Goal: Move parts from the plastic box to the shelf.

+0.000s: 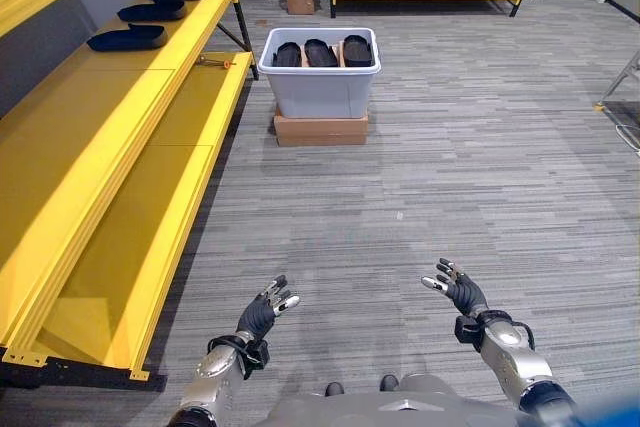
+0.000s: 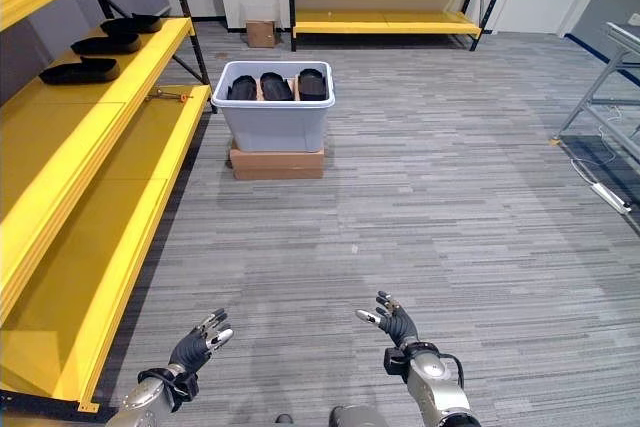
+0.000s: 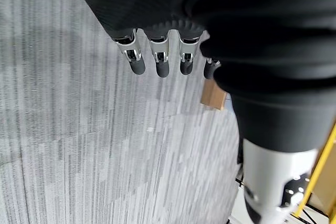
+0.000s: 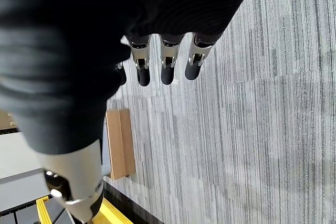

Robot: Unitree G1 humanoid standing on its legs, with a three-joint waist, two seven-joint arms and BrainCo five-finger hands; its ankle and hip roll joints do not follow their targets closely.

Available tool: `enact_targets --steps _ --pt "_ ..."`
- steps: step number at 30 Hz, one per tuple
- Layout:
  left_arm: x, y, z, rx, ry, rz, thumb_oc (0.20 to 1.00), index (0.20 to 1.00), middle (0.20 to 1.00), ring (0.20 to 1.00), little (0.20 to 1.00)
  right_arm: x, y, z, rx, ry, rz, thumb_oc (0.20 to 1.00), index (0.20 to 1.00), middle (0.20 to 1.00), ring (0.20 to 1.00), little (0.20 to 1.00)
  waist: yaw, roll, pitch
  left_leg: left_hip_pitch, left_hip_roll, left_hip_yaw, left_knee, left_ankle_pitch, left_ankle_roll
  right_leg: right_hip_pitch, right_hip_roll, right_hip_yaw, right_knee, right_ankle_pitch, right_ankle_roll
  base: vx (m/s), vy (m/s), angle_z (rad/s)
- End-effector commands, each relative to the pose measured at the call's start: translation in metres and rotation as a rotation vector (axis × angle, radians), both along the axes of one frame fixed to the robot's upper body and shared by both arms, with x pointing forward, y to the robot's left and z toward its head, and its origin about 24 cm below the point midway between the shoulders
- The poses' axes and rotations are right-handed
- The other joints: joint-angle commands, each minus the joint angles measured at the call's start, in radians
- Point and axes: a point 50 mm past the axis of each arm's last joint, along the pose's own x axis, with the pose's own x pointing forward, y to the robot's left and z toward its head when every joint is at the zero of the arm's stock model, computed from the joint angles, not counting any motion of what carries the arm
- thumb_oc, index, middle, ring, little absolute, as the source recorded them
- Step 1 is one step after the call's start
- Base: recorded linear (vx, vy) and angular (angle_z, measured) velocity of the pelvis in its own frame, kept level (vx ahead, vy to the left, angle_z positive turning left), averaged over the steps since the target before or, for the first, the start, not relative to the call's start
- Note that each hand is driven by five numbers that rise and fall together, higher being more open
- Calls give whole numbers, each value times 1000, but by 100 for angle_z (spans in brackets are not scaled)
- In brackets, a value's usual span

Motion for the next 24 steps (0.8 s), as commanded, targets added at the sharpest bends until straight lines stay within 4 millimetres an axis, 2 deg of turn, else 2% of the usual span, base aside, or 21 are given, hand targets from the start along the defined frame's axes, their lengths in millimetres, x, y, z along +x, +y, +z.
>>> enact_targets --steps 1,4,5,6,9,11,12,13,19,20,24 --pt "11 -4 7 -5 -67 -11 1000 1000 1000 1000 1000 14 -2 14 3 -95 -16 1000 1000 1000 1000 1000 2 -17 -25 -25 -37 -21 23 -3 -25 11 -2 -16 -79 222 49 88 -10 -29" --pt "14 -9 8 -22 -68 -21 1000 1000 1000 1000 1000 15 -5 17 -10 -110 -18 1000 1000 1000 1000 1000 -22 -35 -17 15 -56 -44 12 -37 -25 -37 35 -17 -206 256 50 178 -49 -18" --pt "14 -12 9 -24 -68 -29 1000 1000 1000 1000 1000 16 -6 17 -19 -117 -23 1000 1000 1000 1000 1000 -28 -38 -14 26 -63 -54 10 -47 -24 -51 39 -17 -241 275 52 313 -73 11" --pt "14 -19 7 -43 -67 -36 1000 1000 1000 1000 1000 16 -13 19 -39 -127 -45 1000 1000 1000 1000 1000 -46 -45 -4 57 -79 -94 12 -78 -19 -110 36 -8 -330 346 70 296 -67 25" --pt "14 -27 6 -74 -79 -52 1000 1000 1000 1000 1000 15 -19 18 -77 -130 -77 1000 1000 1000 1000 1000 -63 -49 -1 79 -84 -127 20 -109 -14 -130 33 26 -393 375 73 338 -92 39" --pt "15 -35 6 -87 -93 -81 1000 1000 1000 1000 1000 14 -22 19 -104 -141 -103 1000 1000 1000 1000 1000 -72 -56 -12 87 -87 -154 25 -117 -17 -99 42 54 -437 358 53 362 -113 48" --pt "16 -40 7 -88 -98 -103 1000 1000 1000 1000 1000 13 -24 19 -113 -144 -127 1000 1000 1000 1000 1000 -75 -60 -23 91 -88 -160 30 -122 -19 -79 44 51 -453 347 44 579 -170 84" --pt "21 -47 10 -68 -117 -136 1000 1000 1000 1000 1000 13 -26 19 -102 -128 -181 1000 1000 1000 1000 1000 -74 -63 -45 102 -83 -141 49 -139 -27 -49 44 20 -453 317 28 525 -149 94" --pt "22 -45 11 -88 -116 -106 1000 1000 1000 1000 1000 7 -24 13 -131 -93 -137 1000 1000 1000 1000 1000 -75 -54 -83 100 -66 -113 112 -160 -45 4 58 7 -429 223 -17 386 -116 17" --pt "22 -47 11 -104 -121 -104 1000 1000 1000 1000 1000 5 -23 12 -149 -90 -109 1000 1000 1000 1000 1000 -78 -50 -91 83 -57 -109 155 -134 -57 15 68 16 -419 200 -32 364 -144 -2" --pt "22 -46 11 -123 -118 -77 1000 1000 1000 1000 1000 3 -21 13 -188 -100 -63 1000 1000 1000 1000 1000 -81 -48 -100 57 -42 -103 226 -74 -79 34 84 27 -419 178 -48 241 -109 -8"
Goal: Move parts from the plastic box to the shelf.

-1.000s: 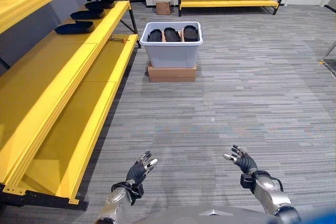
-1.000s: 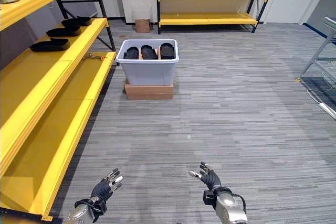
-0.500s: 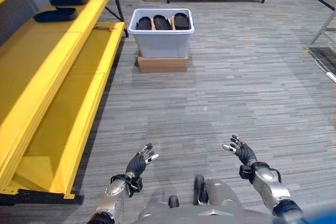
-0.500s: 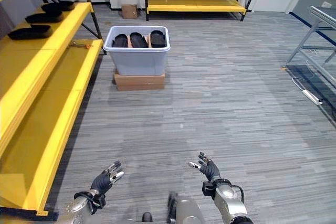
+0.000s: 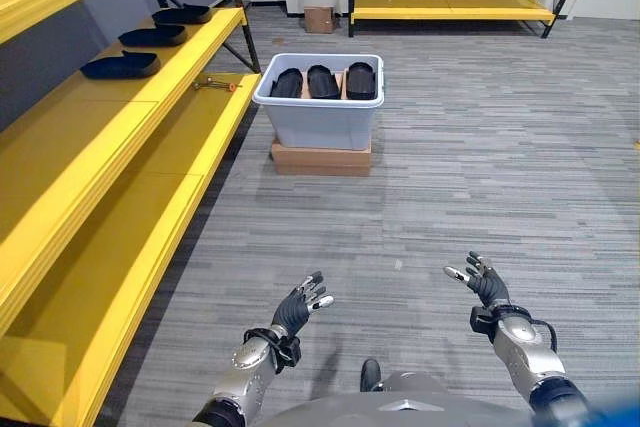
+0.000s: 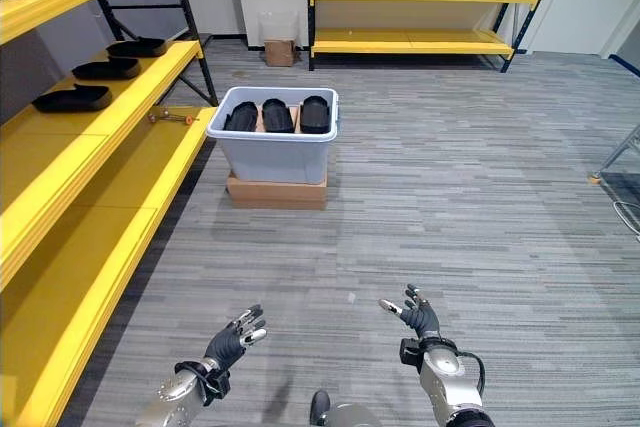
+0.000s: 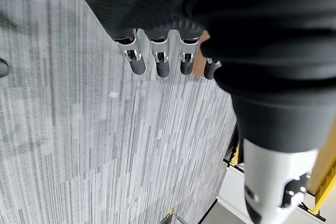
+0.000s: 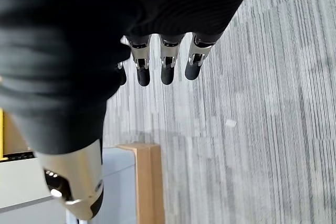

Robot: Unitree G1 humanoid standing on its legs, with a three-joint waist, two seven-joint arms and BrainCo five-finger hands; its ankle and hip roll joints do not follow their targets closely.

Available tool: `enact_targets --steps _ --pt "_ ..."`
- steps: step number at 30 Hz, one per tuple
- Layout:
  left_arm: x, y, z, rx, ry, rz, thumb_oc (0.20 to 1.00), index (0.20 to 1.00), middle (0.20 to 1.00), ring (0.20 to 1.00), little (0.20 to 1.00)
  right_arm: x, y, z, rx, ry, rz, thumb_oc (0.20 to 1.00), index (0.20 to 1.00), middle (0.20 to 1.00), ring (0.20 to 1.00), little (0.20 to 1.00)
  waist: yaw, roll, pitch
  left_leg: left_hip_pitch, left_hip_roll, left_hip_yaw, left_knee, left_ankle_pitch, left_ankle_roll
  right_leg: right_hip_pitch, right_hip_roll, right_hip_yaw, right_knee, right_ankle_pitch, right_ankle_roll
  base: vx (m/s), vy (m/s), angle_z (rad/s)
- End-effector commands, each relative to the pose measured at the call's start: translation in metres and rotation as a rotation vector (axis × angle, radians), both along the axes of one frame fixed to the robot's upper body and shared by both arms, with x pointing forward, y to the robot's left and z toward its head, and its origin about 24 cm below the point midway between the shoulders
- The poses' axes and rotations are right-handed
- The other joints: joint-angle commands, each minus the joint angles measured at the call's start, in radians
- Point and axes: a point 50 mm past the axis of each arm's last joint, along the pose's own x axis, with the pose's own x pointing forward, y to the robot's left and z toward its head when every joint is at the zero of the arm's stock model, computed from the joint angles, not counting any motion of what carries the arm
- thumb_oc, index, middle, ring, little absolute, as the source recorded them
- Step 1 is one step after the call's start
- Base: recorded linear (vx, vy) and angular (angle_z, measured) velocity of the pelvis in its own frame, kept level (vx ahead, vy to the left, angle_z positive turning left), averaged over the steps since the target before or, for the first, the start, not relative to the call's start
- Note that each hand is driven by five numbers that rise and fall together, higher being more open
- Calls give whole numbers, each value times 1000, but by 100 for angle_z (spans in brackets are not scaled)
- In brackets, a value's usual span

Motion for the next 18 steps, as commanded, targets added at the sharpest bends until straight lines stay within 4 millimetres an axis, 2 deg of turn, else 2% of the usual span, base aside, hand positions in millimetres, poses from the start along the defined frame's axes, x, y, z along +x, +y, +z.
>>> enact_targets --steps 1,4,6,7,8,10,11,13,14,16,18 --pt "15 8 13 -46 -90 72 1000 1000 1000 1000 1000 4 8 10 -52 -75 80 1000 1000 1000 1000 1000 -22 -24 -27 -69 -125 51 -15 129 33 5 -23 20 -91 137 86 308 -174 -7" --pt "25 7 18 -78 -100 149 1000 1000 1000 1000 1000 4 11 14 -74 -79 118 1000 1000 1000 1000 1000 -24 -43 -24 -147 -101 91 166 180 10 51 -18 42 -100 104 62 325 -221 -13" --pt "29 9 20 -69 -102 172 1000 1000 1000 1000 1000 1 10 13 -68 -71 132 1000 1000 1000 1000 1000 -26 -47 -24 -179 -106 114 268 185 0 64 -20 37 -95 83 49 153 -122 -20" --pt "30 9 20 -64 -108 179 1000 1000 1000 1000 1000 0 9 13 -70 -69 147 1000 1000 1000 1000 1000 -24 -52 -19 -234 -112 122 363 209 -8 75 -23 37 -93 75 39 108 -124 0" --pt "30 9 21 -61 -108 189 1000 1000 1000 1000 1000 -2 9 14 -80 -70 158 1000 1000 1000 1000 1000 -20 -65 -8 -325 -98 146 492 220 -11 96 -33 44 -97 74 32 79 -111 -1" --pt "28 13 21 -57 -100 205 1000 1000 1000 1000 1000 -4 8 14 -77 -66 154 1000 1000 1000 1000 1000 -14 -77 4 -397 -63 172 531 219 -7 113 -41 53 -103 73 33 80 -68 0" --pt "26 18 20 -48 -98 209 1000 1000 1000 1000 1000 -5 7 14 -76 -64 152 1000 1000 1000 1000 1000 -7 -79 15 -430 -20 197 482 212 -3 135 -42 56 -109 65 35 111 -8 -7" --pt "24 22 20 -39 -92 217 1000 1000 1000 1000 1000 -3 8 14 -78 -61 158 1000 1000 1000 1000 1000 -2 -76 21 -424 12 219 383 222 -7 154 -39 61 -115 51 35 147 119 -18" --pt "21 27 19 -27 -82 243 1000 1000 1000 1000 1000 0 8 16 -90 -60 170 1000 1000 1000 1000 1000 11 -63 31 -417 48 231 116 271 -23 191 -33 77 -133 34 46 203 260 -9" --pt "21 33 17 -14 -68 271 1000 1000 1000 1000 1000 2 7 16 -94 -57 155 1000 1000 1000 1000 1000 24 -57 37 -422 75 191 -95 323 -39 220 -40 89 -155 33 63 224 316 5" --pt "16 38 14 -5 -57 293 1000 1000 1000 1000 1000 2 3 15 -98 -52 144 1000 1000 1000 1000 1000 43 -55 37 -446 105 133 -202 366 -51 239 -51 112 -170 36 71 203 293 -17"
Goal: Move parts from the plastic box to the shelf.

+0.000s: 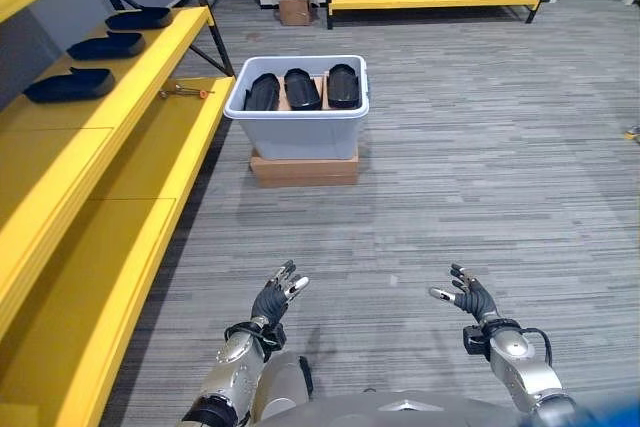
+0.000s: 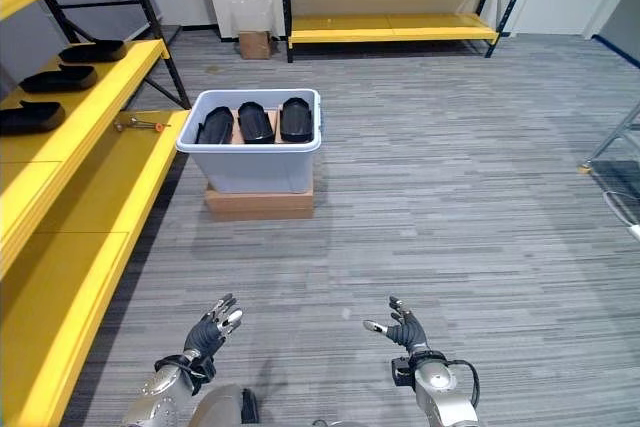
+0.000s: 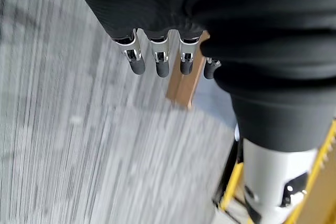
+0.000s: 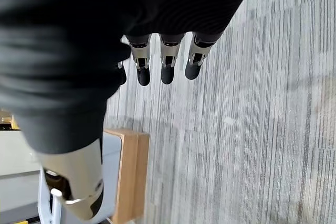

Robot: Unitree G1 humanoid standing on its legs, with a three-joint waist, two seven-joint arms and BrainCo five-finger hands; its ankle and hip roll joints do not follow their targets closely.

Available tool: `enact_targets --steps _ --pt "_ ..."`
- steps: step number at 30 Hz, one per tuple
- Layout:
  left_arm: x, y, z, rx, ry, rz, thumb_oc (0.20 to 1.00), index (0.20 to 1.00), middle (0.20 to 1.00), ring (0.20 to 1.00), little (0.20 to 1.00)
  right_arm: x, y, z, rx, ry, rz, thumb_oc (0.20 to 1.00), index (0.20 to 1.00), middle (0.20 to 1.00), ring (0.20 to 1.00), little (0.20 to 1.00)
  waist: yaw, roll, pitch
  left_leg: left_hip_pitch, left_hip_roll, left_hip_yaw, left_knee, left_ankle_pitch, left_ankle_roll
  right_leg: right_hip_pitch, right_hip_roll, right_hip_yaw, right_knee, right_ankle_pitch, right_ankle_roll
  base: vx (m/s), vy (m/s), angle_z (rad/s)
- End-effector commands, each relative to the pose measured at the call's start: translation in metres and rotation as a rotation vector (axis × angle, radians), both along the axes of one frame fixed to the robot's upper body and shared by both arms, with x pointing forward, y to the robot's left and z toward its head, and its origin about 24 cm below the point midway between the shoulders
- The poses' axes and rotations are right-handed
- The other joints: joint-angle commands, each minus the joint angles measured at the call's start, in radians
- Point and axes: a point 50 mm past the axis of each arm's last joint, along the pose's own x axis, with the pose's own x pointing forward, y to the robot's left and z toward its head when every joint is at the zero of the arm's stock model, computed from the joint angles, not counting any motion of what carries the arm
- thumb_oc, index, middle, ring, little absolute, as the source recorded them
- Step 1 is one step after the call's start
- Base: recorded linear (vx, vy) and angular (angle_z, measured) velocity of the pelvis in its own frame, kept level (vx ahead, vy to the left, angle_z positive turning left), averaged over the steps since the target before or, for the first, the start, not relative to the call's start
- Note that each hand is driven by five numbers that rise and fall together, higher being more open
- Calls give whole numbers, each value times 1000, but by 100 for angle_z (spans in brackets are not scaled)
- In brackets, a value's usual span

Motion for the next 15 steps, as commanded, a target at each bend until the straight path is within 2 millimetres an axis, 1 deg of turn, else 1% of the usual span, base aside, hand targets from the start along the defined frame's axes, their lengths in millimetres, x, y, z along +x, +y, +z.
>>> enact_targets --steps 1,2,4,6,7,8,10,11,12,15 --pt "8 7 11 -1 -82 48 1000 1000 1000 1000 1000 6 -7 12 4 -76 -18 1000 1000 1000 1000 1000 30 -48 -17 86 -10 -10 42 159 3 -20 -30 56 11 76 86 191 305 -32" --pt "6 8 9 1 -75 55 1000 1000 1000 1000 1000 5 -9 12 -1 -76 -18 1000 1000 1000 1000 1000 33 -47 -14 82 -7 -15 44 157 2 -9 -39 60 7 74 91 160 282 -42" --pt "0 9 5 15 -62 57 1000 1000 1000 1000 1000 3 -12 11 -9 -78 -16 1000 1000 1000 1000 1000 34 -37 -17 105 -7 -3 31 160 -3 5 -55 54 -3 68 103 178 345 -38" --pt "-7 10 0 22 -46 62 1000 1000 1000 1000 1000 0 -16 10 -7 -76 -27 1000 1000 1000 1000 1000 33 -31 -18 127 -18 -6 30 144 1 9 -72 48 3 61 113 177 354 -28" --pt "-10 12 -2 29 -37 60 1000 1000 1000 1000 1000 -2 -17 10 -7 -77 -33 1000 1000 1000 1000 1000 33 -28 -20 144 -31 -7 31 129 7 10 -81 47 8 60 121 181 390 -19" --pt "-13 14 -4 53 -32 40 1000 1000 1000 1000 1000 -4 -18 9 5 -81 -38 1000 1000 1000 1000 1000 32 -27 -25 164 -50 -5 28 113 16 8 -92 42 14 61 131 173 382 -1" --pt "-14 16 -4 74 -31 20 1000 1000 1000 1000 1000 -5 -18 9 15 -85 -42 1000 1000 1000 1000 1000 33 -27 -29 175 -68 1 27 101 25 6 -97 36 19 62 136 134 306 5" --pt "-14 19 -4 117 -32 -18 1000 1000 1000 1000 1000 -5 -14 10 33 -97 -47 1000 1000 1000 1000 1000 40 -31 -36 181 -104 10 29 81 45 9 -109 25 34 59 148 148 379 5" --pt "-13 20 -3 147 -37 -43 1000 1000 1000 1000 1000 -4 -12 11 40 -106 -41 1000 1000 1000 1000 1000 45 -33 -38 183 -119 8 29 75 56 2 -115 18 51 55 151 146 414 15" --pt "-10 25 -1 201 -53 -65 1000 1000 1000 1000 1000 3 -2 15 63 -129 -12 1000 1000 1000 1000 1000 57 -28 -38 209 -146 -3 20 63 87 -57 -135 -11 156 66 160 66 305 4"
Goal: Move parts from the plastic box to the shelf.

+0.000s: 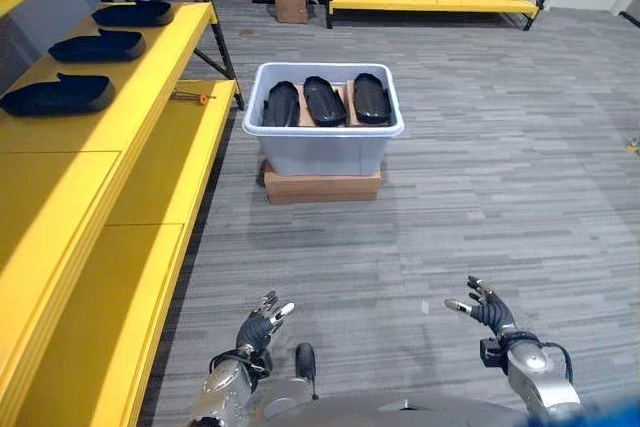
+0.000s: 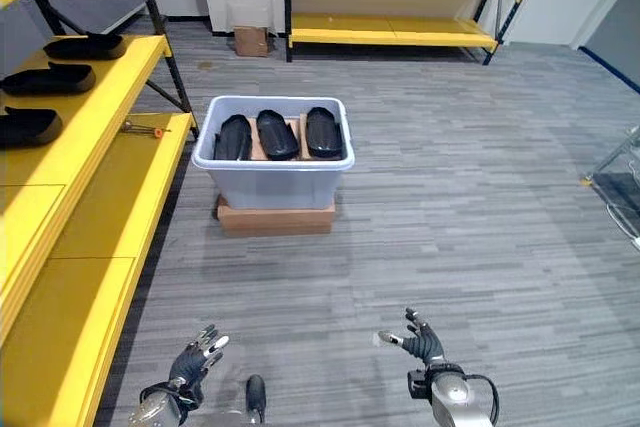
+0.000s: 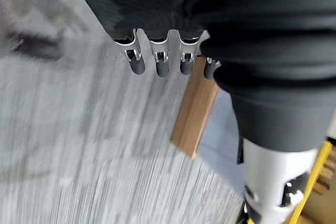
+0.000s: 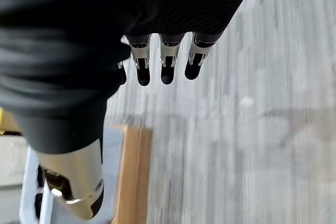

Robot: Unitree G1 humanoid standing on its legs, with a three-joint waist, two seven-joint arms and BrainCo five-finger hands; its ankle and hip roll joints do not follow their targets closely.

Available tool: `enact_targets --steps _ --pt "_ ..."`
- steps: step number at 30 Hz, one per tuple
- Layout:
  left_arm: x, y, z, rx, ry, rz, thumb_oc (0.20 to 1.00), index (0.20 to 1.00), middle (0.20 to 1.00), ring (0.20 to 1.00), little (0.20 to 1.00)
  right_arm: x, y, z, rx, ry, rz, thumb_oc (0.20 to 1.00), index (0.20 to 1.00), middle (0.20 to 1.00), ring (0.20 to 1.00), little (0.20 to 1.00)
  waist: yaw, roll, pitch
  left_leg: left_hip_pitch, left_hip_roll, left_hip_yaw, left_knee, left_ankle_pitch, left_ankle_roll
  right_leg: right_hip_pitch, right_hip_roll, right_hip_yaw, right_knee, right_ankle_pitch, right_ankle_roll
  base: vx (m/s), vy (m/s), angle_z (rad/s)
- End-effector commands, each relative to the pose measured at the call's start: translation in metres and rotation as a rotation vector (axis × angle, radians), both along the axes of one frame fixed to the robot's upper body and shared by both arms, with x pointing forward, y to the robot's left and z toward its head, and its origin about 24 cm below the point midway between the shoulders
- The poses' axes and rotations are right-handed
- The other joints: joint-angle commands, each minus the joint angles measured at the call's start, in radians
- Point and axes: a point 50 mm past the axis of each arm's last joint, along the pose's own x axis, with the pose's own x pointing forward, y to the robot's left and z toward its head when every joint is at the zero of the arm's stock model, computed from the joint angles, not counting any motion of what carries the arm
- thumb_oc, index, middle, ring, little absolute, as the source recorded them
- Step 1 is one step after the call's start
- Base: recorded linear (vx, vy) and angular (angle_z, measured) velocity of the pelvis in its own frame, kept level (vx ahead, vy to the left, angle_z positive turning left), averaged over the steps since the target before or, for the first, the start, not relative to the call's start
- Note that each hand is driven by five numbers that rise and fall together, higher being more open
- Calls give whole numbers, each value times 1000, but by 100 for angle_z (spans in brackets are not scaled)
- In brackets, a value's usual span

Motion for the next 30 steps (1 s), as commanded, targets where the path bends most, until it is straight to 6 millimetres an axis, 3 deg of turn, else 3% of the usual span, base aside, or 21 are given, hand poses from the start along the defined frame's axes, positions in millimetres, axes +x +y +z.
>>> enact_targets --steps 1,5,9,10,12,13,15,17,21,23,26,27,30 --pt "16 -9 15 44 -127 -93 1000 1000 1000 1000 1000 27 2 25 8 -161 43 1000 1000 1000 1000 1000 41 34 -15 -12 54 -21 56 -34 -40 -84 94 -24 -40 150 -19 35 284 -3" --pt "20 -5 19 74 -142 -98 1000 1000 1000 1000 1000 42 15 36 34 -216 86 1000 1000 1000 1000 1000 70 40 -16 23 38 0 32 -46 -19 -106 58 -102 45 184 -1 30 262 -20" --pt "20 -2 18 68 -131 -70 1000 1000 1000 1000 1000 50 25 39 31 -231 114 1000 1000 1000 1000 1000 100 43 -15 74 19 31 16 -74 -9 -103 -18 -183 157 223 18 49 222 -50" --pt "20 -2 18 66 -131 -69 1000 1000 1000 1000 1000 52 27 40 29 -236 116 1000 1000 1000 1000 1000 103 50 -14 74 24 43 15 -69 -3 -119 -13 -192 179 238 11 -28 174 -36" --pt "19 -5 16 60 -125 -69 1000 1000 1000 1000 1000 55 28 41 24 -242 111 1000 1000 1000 1000 1000 93 50 -16 81 20 38 11 -74 -3 -148 31 -166 186 227 12 -12 87 -25" --pt "20 -9 15 55 -120 -78 1000 1000 1000 1000 1000 56 27 41 22 -243 98 1000 1000 1000 1000 1000 71 44 -17 86 11 22 7 -76 -2 -176 97 -131 159 207 6 32 38 -14" --pt "22 -16 14 48 -118 -95 1000 1000 1000 1000 1000 55 25 41 20 -243 77 1000 1000 1000 1000 1000 50 38 -18 93 2 7 6 -79 -6 -199 154 -104 102 195 -14 66 35 24" --pt "25 -24 14 36 -120 -108 1000 1000 1000 1000 1000 57 18 44 6 -250 59 1000 1000 1000 1000 1000 33 30 -14 113 -9 6 6 -94 -8 -226 176 -103 3 212 -24 99 16 31" --pt "26 -34 14 25 -113 -139 1000 1000 1000 1000 1000 60 4 46 -16 -264 -13 1000 1000 1000 1000 1000 -7 24 -3 160 -38 -28 6 -142 0 -313 179 -52 -141 320 1 156 -17 15" --pt "23 -44 11 12 -104 -191 1000 1000 1000 1000 1000 59 1 43 -32 -263 -105 1000 1000 1000 1000 1000 -34 20 11 212 -51 -70 6 -196 10 -383 148 1 -204 414 44 432 -124 65" --pt "15 -49 7 4 -94 -231 1000 1000 1000 1000 1000 53 0 39 -54 -250 -144 1000 1000 1000 1000 1000 -45 17 20 256 -46 -75 18 -236 8 -368 131 -8 -269 429 52 568 -205 74" --pt "9 -52 5 -7 -86 -256 1000 1000 1000 1000 1000 48 -5 37 -72 -244 -160 1000 1000 1000 1000 1000 -52 16 3 257 -46 -103 34 -242 7 -340 138 31 -279 419 40 541 -235 73" --pt "3 -52 2 -20 -71 -263 1000 1000 1000 1000 1000 43 -9 34 -88 -237 -168 1000 1000 1000 1000 1000 -58 18 -7 264 -39 -120 59 -261 1 -328 145 60 -241 404 25 451 -217 80"
